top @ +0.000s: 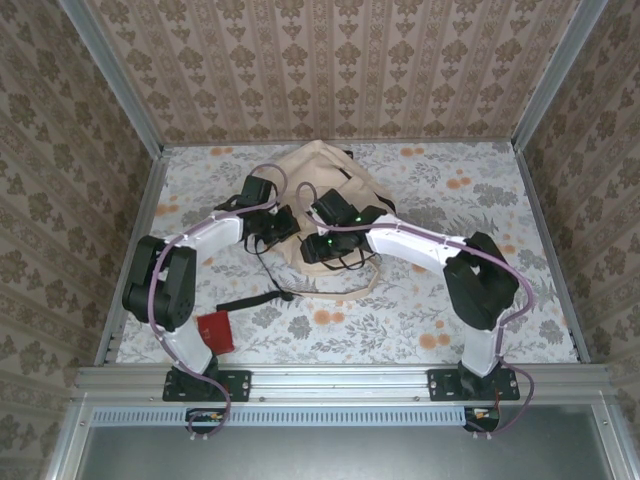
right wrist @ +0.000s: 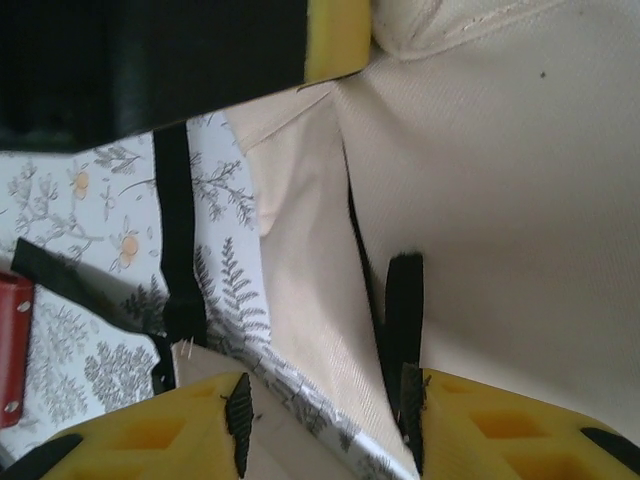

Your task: Pack books, pencil case, and school supplies into a backpack

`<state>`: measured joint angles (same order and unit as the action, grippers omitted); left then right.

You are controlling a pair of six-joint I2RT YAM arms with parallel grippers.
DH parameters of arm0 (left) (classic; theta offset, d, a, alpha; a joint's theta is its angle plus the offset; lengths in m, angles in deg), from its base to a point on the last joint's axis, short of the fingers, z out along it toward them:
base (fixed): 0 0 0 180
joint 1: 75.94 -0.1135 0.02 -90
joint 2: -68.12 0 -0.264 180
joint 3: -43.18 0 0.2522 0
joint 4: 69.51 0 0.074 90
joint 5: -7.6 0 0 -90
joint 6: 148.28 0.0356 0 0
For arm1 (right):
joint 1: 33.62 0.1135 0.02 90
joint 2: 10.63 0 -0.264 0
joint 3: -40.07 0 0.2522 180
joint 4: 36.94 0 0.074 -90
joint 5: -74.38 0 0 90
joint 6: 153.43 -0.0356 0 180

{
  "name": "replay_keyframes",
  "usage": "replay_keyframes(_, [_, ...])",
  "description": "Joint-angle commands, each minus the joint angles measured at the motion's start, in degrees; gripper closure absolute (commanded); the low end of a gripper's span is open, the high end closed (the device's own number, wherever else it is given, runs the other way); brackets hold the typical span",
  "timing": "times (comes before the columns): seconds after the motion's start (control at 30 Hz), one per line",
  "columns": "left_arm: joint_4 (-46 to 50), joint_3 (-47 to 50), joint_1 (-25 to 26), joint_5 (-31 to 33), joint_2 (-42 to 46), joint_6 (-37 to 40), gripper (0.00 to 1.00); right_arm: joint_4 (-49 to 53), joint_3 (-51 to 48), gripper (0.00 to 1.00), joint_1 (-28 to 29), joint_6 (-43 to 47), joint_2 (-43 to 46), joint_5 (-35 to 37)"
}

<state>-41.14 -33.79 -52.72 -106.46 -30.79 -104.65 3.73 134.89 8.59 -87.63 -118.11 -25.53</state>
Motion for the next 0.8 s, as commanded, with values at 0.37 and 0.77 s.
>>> replay_keyframes(0.37, [-2.14,-2.34,0.33,-2.21,2.28,0.75,1.0,7.74,7.83,0.63,0.41,-0.82,-7.4,9.57])
replay_keyframes(0.77, [-2.09,-2.41,0.31,-2.2,2.5,0.84,1.0,8.63,8.06,0.84,0.4,-2.12,-7.42,11.64])
